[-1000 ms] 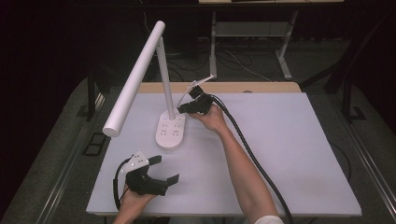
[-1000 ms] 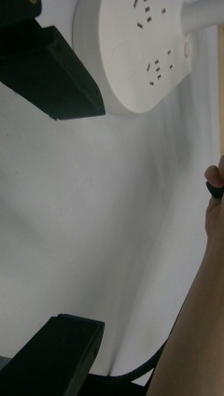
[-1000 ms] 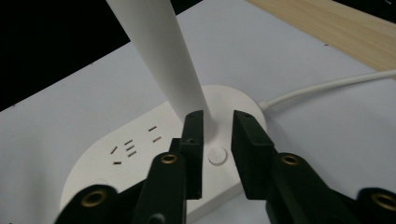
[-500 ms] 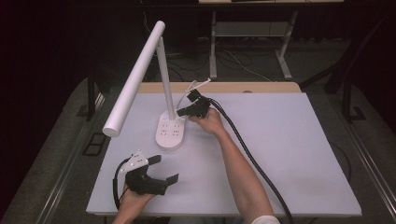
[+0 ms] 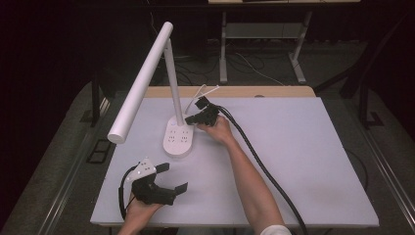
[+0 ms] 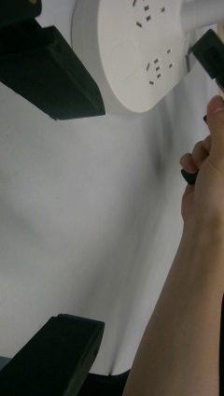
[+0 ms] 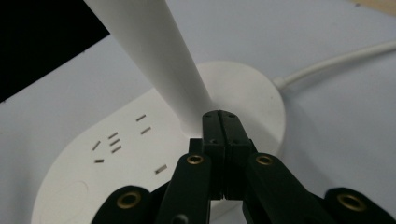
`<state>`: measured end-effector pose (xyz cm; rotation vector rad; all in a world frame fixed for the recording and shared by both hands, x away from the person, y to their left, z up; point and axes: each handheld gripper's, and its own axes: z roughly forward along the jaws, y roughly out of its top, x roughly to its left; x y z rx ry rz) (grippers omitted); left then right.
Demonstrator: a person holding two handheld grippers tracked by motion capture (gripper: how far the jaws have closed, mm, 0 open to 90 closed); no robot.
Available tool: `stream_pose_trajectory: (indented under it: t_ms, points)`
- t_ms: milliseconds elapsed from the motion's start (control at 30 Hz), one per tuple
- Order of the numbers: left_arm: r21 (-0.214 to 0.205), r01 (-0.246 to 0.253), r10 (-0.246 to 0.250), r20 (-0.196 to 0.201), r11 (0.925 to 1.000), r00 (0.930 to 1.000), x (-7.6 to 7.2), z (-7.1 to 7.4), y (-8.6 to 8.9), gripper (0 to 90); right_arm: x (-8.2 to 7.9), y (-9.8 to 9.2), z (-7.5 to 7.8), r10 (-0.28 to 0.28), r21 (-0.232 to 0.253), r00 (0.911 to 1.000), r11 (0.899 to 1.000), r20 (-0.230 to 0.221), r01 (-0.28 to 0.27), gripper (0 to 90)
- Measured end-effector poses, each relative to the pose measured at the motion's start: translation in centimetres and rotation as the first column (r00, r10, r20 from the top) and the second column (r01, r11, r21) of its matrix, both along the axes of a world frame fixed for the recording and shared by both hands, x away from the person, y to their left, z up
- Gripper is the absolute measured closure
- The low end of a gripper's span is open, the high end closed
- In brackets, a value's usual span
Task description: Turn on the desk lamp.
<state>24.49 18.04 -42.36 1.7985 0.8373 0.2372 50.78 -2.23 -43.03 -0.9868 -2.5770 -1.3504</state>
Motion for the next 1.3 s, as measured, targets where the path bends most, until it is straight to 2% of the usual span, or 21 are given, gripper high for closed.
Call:
stream_pose_trajectory:
  t_ms: [67, 100, 233, 467, 600, 700, 933, 1100, 1300]
  points:
    - [0.0, -0.004, 0.004, -0.001, 1.0, 1.0, 0.0, 0.0, 0.0, 0.0, -0.1, 0.0, -0.3, -0.001, 0.027, 0.9999, 1.0, -0.014, 0.001, 89.9]
    - [-0.003, -0.006, 0.006, -0.001, 1.0, 1.0, 0.0, 0.0, 0.1, 0.0, -0.2, 0.0, -0.3, -0.002, 0.027, 1.0, 1.0, -0.006, 0.002, 89.9]
    - [0.002, -0.003, 0.003, 0.004, 1.0, 1.0, -0.1, 0.1, 0.1, 0.0, -0.4, 0.1, -0.2, -0.003, 0.0, 1.0, 1.0, 0.001, 0.003, 90.0]
    - [-0.002, -0.005, 0.005, 0.002, 1.0, 1.0, -0.2, 0.0, 0.0, 0.0, -0.8, 0.4, -0.2, -0.015, -0.003, 0.9998, 1.0, 0.012, 0.015, 89.9]
    - [-0.004, -0.008, 0.008, 0.001, 1.0, 1.0, -0.2, 0.1, 0.0, 0.0, -1.0, -0.1, 0.0, -0.04, 0.04, 0.9991, 0.998, 0.011, 0.039, 89.8]
    - [-0.004, -0.003, 0.003, 0.002, 1.0, 1.0, -0.2, 0.1, 0.0, 0.0, -1.2, -0.7, 0.4, -0.041, 0.066, 0.9991, 0.997, 0.012, 0.04, 89.8]
    - [-0.002, -0.005, 0.005, 0.003, 1.0, 1.0, -0.2, 0.0, 0.0, 0.0, -1.8, -2.0, 1.6, -0.041, 0.049, 0.999, 0.998, 0.02, 0.04, 89.8]
    - [0.002, -0.006, 0.006, 0.002, 1.0, 1.0, -0.1, 0.0, 0.0, 0.0, -2.4, -3.5, 3.1, -0.032, 0.035, 0.9978, 0.999, 0.059, 0.03, 89.8]
    - [-0.002, -0.012, 0.012, -0.002, 0.9999, 0.9999, -0.1, 0.0, 0.0, 0.0, -3.2, -5.2, 4.5, -0.039, 0.032, 0.9966, 0.999, 0.073, 0.036, 89.8]
